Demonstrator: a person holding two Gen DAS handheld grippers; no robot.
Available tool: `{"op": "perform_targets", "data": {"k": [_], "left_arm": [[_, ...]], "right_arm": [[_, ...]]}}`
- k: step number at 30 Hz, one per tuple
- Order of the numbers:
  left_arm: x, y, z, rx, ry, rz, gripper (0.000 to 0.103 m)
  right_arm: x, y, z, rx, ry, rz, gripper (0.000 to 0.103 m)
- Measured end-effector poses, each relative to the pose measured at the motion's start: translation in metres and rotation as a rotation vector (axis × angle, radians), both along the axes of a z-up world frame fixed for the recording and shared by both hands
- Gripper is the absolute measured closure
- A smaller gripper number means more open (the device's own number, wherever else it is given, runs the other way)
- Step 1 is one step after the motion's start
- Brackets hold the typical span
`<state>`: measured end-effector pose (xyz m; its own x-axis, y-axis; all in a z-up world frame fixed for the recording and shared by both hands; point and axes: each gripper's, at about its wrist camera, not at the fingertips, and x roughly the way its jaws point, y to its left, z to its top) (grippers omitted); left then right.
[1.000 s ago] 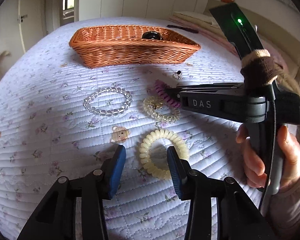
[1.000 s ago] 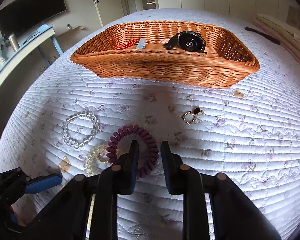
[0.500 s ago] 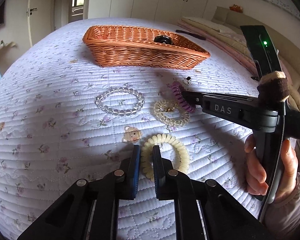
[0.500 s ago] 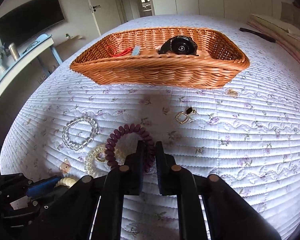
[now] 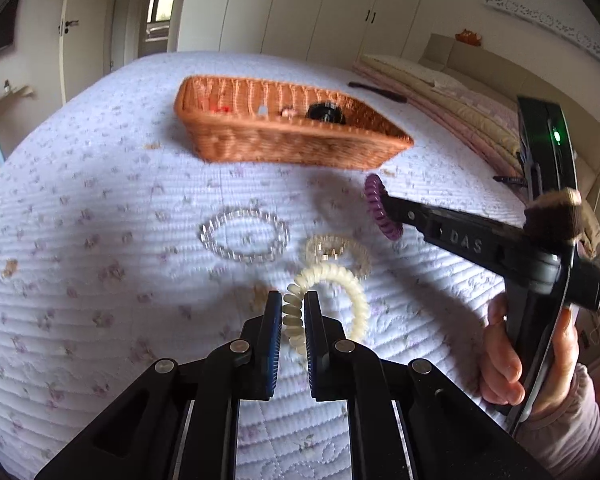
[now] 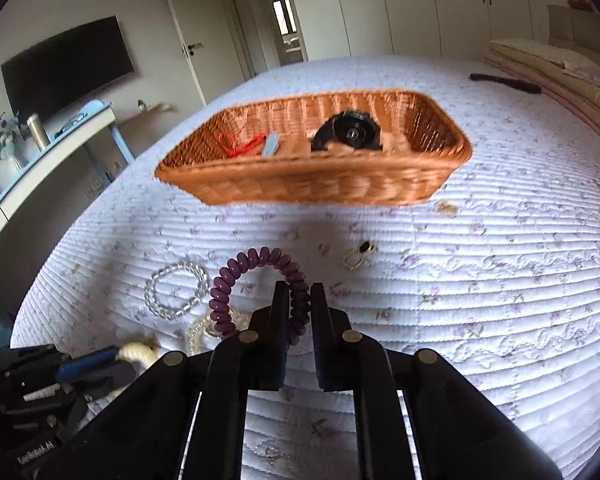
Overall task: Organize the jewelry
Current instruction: 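Carry the purple tie with the right tool over the basket while the left tool carries the cream tie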
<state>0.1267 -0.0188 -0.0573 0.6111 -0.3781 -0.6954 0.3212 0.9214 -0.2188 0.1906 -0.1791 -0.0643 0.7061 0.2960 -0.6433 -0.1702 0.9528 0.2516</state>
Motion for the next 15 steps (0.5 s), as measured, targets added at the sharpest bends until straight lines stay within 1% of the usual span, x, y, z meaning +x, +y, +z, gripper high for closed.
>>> {"op": "perform_targets", "data": {"k": [5, 10, 15], "left_arm": [[0.013, 0.002, 0.026, 0.007, -0.067, 0.007, 0.093], [0.031, 0.004, 0.053, -0.006, -0.138, 0.005, 0.093], [0.061, 0.002, 0.08, -0.038, -0.203, -0.005, 0.093]], "right_arm": [[-0.001, -0.005, 0.015, 0.014, -0.029, -0.018, 0.09], [0.002, -0.017, 0.04, 0.022, -0.076, -0.04, 0.09], [0.022, -0.033, 0.071, 0.022, -0.127, -0.074, 0.09]]}}
